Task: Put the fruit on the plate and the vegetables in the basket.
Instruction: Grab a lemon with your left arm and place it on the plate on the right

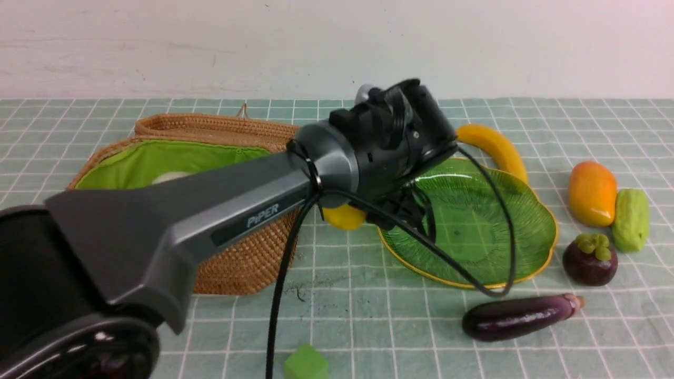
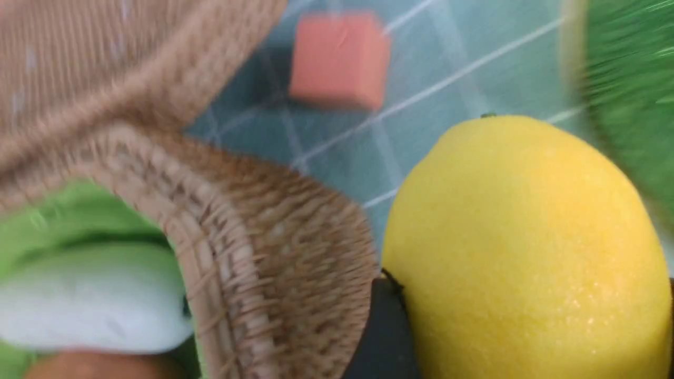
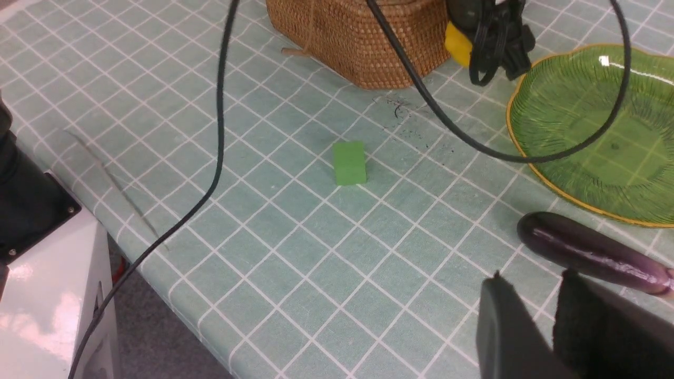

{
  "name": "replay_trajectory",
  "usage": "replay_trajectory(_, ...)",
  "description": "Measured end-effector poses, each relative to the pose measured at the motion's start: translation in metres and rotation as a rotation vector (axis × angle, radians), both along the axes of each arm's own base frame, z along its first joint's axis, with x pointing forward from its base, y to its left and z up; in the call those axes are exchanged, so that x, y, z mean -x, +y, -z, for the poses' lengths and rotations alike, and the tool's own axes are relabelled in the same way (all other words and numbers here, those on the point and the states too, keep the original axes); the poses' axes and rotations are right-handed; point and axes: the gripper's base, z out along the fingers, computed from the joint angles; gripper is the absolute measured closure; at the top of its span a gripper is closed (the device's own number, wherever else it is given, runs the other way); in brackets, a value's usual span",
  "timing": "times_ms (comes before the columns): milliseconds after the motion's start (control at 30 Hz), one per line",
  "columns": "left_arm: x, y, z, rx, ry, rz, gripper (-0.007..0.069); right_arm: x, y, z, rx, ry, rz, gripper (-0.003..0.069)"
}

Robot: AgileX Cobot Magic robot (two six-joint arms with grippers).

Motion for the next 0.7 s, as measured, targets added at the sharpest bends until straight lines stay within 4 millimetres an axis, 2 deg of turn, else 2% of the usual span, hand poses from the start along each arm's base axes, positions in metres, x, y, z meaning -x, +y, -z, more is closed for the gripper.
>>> replay_trajectory(67,0.015,-0.011,-0.016,0.048,0.020,0.123,0.0070,0.000,0.000,0.000,0.000,-0.004,0.005,0.0498)
replay_trajectory(133,0.024,-0.023,-0.022,0.109,0.062,0.244,0.0070,-0.002,-0.002,-0.001,-0.009,-0.010,0.036,0.0498)
replay_trajectory(200,0.027,-0.028,-0.023,0.138,0.086,0.299,0.0070,-0.005,-0.003,-0.002,-0.024,-0.006,0.080,0.0498)
replay_trajectory(267,0.029,-0.038,-0.021,0.176,0.139,0.428,0.0070,-0.010,-0.009,-0.003,-0.047,-0.004,0.187,0.0498)
replay_trajectory(400,0.022,-0.052,-0.009,0.201,0.151,0.580,0.0070,-0.015,-0.017,-0.002,-0.070,0.020,0.319,0.0498)
replay_trajectory(533,0.009,-0.062,0.013,0.219,0.108,0.600,0.0070,-0.014,-0.018,0.000,-0.063,0.043,0.342,0.0496)
replay_trajectory(700,-0.004,-0.063,0.035,0.164,0.074,0.604,0.0070,-0.012,-0.018,0.003,-0.049,0.079,0.336,0.0494)
